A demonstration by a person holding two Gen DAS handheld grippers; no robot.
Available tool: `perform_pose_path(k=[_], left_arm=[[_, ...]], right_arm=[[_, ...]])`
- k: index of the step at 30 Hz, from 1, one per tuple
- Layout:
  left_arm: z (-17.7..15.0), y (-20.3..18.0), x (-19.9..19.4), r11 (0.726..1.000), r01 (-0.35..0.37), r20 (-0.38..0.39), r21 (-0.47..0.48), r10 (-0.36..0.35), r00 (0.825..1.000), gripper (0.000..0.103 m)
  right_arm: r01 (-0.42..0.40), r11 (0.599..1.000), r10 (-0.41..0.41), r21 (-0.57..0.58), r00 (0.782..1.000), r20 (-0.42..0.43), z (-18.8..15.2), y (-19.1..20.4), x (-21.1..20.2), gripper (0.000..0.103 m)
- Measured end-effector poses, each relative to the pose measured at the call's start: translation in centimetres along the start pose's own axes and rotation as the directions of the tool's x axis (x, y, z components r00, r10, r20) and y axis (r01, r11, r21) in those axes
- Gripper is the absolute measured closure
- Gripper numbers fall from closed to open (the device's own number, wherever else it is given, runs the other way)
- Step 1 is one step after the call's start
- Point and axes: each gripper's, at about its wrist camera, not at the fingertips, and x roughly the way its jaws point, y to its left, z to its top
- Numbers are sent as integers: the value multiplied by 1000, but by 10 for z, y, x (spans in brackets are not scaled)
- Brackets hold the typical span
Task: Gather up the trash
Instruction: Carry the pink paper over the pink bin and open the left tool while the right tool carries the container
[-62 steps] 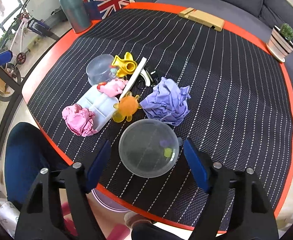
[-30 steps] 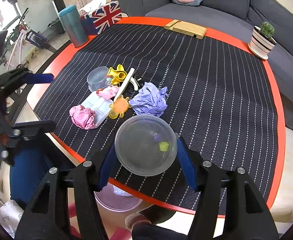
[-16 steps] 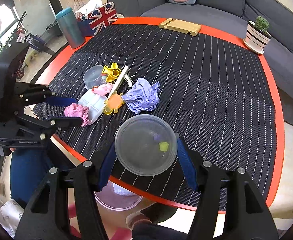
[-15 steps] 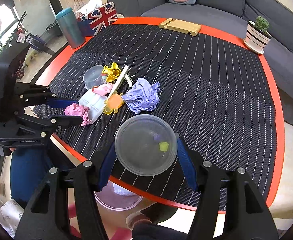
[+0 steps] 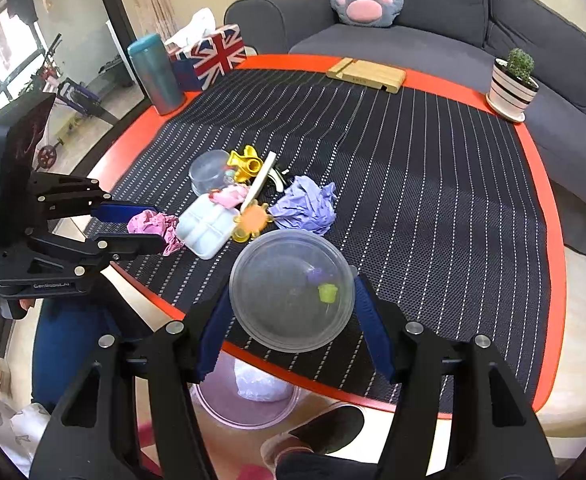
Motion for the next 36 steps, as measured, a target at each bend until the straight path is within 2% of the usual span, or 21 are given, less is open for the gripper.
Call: perform_pose_path(k=[10, 26, 28, 29, 30, 32, 36], left_arm=[[-21, -19, -27, 1000, 11, 40, 6, -11, 999, 72], [-60, -53, -30, 996, 84, 7, 32, -85, 996, 70], [-62, -55, -30, 995, 93, 9, 33, -93, 996, 66], [-63, -55, -30, 995, 98, 8, 29, -98, 995, 53], [-64, -56, -30, 995, 98, 13, 25, -98, 995, 32], [-65, -54, -32, 997, 77, 40, 16, -78, 996, 16], [-64, -48, -32, 998, 57, 48, -10, -56, 997, 12]], right_arm=[[-13, 1000, 12, 7, 999, 51, -24, 18, -27, 43], [-26, 1000, 27, -10, 998, 64, -68, 46, -50, 43], [-27, 1000, 27, -8, 998, 65, -71, 48, -52, 43], [-26, 1000, 27, -7, 998, 65, -72, 48, -52, 43], [-26, 1000, 27, -6, 998, 64, -73, 49, -53, 43], [-26, 1000, 27, -4, 998, 65, -74, 49, -54, 43], [-28, 1000, 28, -4, 997, 66, -76, 49, -54, 43]])
